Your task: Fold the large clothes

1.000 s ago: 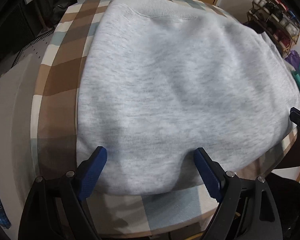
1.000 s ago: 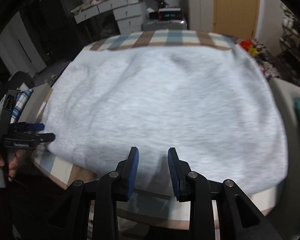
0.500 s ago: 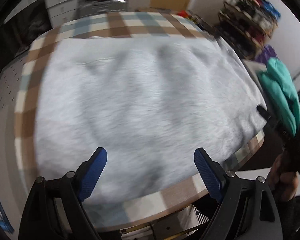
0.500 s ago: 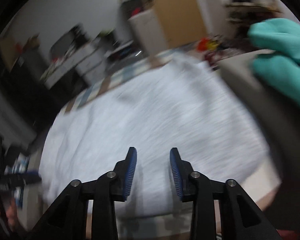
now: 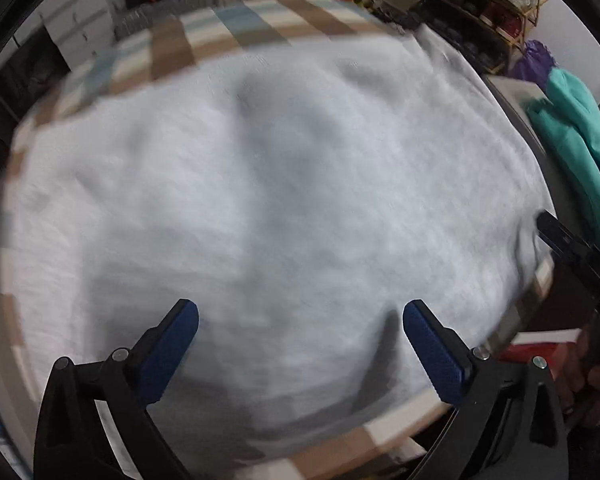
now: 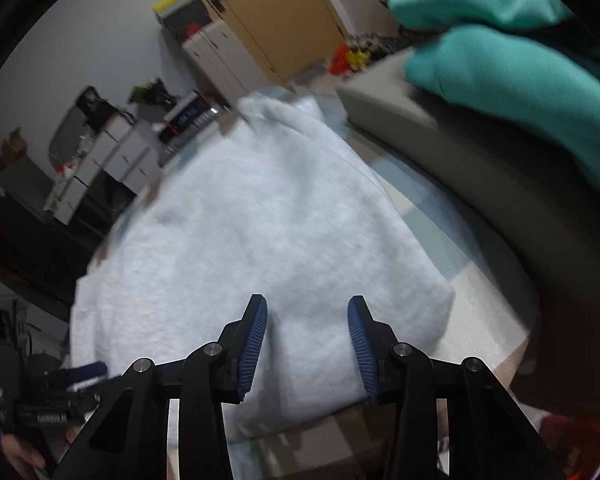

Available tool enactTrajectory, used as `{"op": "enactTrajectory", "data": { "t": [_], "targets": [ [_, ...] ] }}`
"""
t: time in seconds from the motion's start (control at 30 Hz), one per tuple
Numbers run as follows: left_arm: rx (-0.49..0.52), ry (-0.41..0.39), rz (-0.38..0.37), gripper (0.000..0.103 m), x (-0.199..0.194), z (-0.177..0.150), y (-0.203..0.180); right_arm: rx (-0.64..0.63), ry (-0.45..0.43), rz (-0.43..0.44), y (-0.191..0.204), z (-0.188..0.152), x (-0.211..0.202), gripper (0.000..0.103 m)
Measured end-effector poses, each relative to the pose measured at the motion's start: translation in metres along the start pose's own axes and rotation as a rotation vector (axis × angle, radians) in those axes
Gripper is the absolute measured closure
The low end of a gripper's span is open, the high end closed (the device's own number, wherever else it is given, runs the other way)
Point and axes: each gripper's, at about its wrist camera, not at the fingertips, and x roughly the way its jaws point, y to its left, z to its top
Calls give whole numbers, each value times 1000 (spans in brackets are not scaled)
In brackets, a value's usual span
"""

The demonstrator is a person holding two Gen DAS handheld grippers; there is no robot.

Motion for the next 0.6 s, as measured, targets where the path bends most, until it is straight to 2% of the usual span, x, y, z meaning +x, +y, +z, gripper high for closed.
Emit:
{"op": "enactTrajectory", "data": {
  "t": [0.1, 0.17, 0.27, 0.33, 0.4, 0.47, 0.53, 0.57, 0.6],
  "targets": [
    [-3, -54, 63, 3, -7, 22, 30, -42, -18, 37, 13, 0, -5, 60],
    [-63, -30, 67, 3, 5, 43, 66, -72, -5, 50, 17, 0, -5, 60],
    [-193, 23, 55, 3, 33, 50, 107, -106, 2, 52, 19, 1, -7, 60],
    [-235, 58, 53, 3, 56, 43, 114, -117, 6, 52, 25, 1, -1, 60],
    [-257, 94, 7, 2, 75, 35, 116, -126, 15, 51, 29, 0, 4, 60],
    [-228, 87, 19, 1, 78, 33, 112, -132, 28, 52, 31, -1, 7, 60],
    [-214, 124, 10, 3, 75, 38, 109, -134, 37, 52, 32, -1, 10, 60],
    [-209, 110, -11, 8, 65, 42, 110, -135, 37, 52, 33, 0, 11, 60],
    [-199, 87, -15, 8, 59, 47, 111, -135, 35, 54, 33, -1, 10, 60]
  ]
}}
